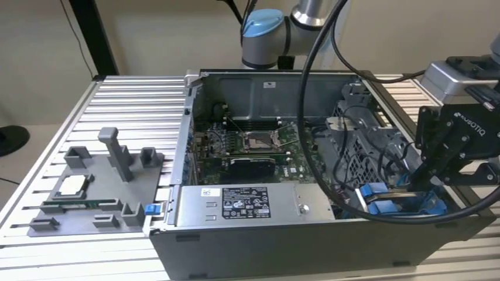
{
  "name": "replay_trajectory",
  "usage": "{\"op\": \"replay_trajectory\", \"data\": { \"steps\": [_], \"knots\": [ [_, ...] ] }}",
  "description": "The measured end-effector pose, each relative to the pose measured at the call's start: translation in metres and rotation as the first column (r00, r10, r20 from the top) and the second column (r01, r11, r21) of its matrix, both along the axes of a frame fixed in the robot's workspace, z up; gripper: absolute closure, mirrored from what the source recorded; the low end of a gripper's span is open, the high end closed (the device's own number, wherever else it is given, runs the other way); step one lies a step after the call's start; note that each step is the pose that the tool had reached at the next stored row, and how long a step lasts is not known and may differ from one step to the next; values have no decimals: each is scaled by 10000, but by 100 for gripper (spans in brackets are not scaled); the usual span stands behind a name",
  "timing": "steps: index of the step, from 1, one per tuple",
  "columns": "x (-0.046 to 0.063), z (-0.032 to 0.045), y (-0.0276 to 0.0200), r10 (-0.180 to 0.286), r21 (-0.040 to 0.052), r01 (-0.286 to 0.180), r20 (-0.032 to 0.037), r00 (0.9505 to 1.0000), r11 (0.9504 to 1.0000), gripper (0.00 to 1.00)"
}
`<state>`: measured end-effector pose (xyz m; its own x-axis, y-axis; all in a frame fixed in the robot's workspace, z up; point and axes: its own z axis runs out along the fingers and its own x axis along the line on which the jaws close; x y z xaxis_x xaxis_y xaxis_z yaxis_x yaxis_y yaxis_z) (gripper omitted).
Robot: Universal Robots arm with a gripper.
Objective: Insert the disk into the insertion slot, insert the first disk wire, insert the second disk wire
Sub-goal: 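Insert the first disk wire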
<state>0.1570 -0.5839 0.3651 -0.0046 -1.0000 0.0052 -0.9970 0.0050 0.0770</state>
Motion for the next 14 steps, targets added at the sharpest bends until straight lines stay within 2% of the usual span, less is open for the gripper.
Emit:
{"op": "replay_trajectory", "data": {
  "steps": [3,6,9,11,14],
  "knots": [
    [0,-3,-1,0,1,0,-16,10000,10000,100],
    [8,-12,-7,1,-2,-1,-81,10000,10000,100],
    [14,-27,-4,-1,-3,1,-68,10000,10000,100],
    [15,-30,12,4,0,-4,30,10000,10000,100],
    [17,-30,57,18,-1,-18,252,9997,10000,100]
  ]
}}
